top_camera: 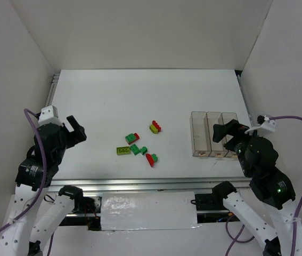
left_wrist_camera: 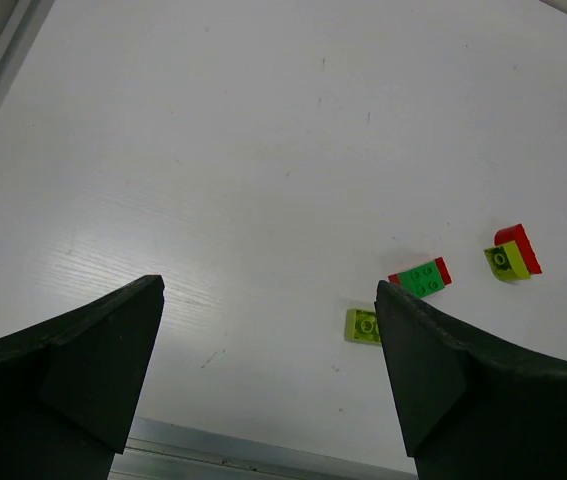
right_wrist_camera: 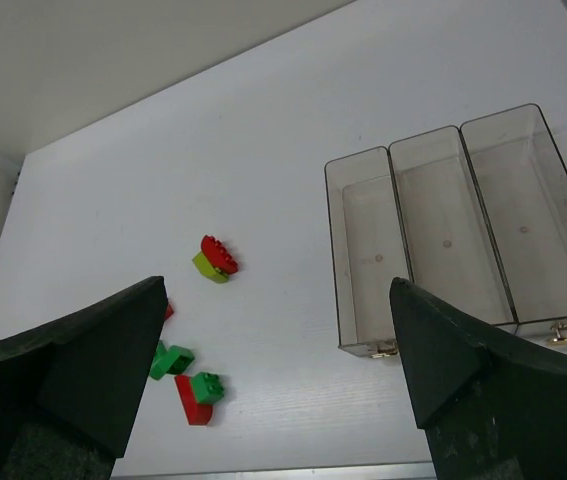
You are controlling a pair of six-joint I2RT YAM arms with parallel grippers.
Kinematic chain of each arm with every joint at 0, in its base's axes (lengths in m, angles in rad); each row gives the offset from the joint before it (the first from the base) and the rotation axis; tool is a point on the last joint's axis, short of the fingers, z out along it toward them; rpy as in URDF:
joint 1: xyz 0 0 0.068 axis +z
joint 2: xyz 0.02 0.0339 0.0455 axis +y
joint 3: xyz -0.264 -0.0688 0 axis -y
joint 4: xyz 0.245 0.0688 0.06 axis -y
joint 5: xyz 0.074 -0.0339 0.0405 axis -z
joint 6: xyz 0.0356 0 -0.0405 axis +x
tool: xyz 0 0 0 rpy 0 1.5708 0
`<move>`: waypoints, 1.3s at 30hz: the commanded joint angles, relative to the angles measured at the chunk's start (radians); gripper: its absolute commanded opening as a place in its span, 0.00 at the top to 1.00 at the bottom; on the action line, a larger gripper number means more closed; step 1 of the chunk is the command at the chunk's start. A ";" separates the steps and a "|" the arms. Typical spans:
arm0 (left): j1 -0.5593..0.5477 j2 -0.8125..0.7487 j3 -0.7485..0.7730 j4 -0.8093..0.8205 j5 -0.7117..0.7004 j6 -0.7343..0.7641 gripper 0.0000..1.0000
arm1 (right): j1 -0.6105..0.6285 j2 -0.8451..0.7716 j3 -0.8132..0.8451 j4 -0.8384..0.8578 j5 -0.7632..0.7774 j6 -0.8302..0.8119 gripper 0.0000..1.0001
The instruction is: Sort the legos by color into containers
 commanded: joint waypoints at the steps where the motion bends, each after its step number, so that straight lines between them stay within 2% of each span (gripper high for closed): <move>1: 0.002 -0.005 0.001 0.050 0.013 0.002 0.00 | 0.009 0.013 0.047 -0.032 0.052 0.017 0.01; 8: 0.002 -0.002 0.001 0.053 0.019 0.002 0.01 | 0.011 0.043 0.059 -0.008 0.028 0.027 0.00; 11: 0.002 -0.002 0.001 0.053 0.022 0.004 0.01 | 0.009 0.233 0.113 -0.070 0.084 0.051 0.00; 14: 0.005 0.000 0.002 0.058 0.026 0.004 0.01 | 0.045 0.407 0.110 0.008 -0.022 0.085 0.00; 15: 0.006 0.003 0.002 0.056 0.026 0.004 0.01 | 0.086 0.454 0.104 0.037 -0.049 0.103 0.00; 16: 0.008 0.003 0.004 0.056 0.027 0.004 0.01 | 0.139 0.550 0.101 0.068 -0.025 0.146 0.00; 17: 0.009 0.005 0.004 0.055 0.029 0.004 0.01 | 0.249 0.601 0.110 0.103 0.012 0.169 0.00; 19: 0.012 0.005 0.001 0.055 0.033 0.007 0.01 | 0.349 0.770 0.162 0.137 0.087 0.236 0.00; 25: 0.011 -0.012 -0.006 0.061 0.050 0.013 0.01 | 0.443 1.137 0.326 0.177 0.117 0.365 0.00; 28: 0.008 -0.017 -0.006 0.062 0.061 0.016 0.01 | 0.477 1.266 0.395 0.166 0.106 0.410 0.03; 29: 0.006 -0.020 -0.006 0.062 0.065 0.016 0.01 | 0.486 1.289 0.408 0.171 0.101 0.413 0.06; 33: 0.003 -0.029 -0.012 0.065 0.076 0.020 0.01 | 0.523 1.372 0.463 0.165 0.060 0.405 0.10; 37: 0.000 -0.031 -0.012 0.068 0.084 0.025 0.00 | 0.531 1.366 0.411 0.191 0.022 0.416 0.13; 39: 0.000 -0.029 -0.012 0.070 0.088 0.025 0.01 | 0.533 1.361 0.371 0.218 0.003 0.416 0.19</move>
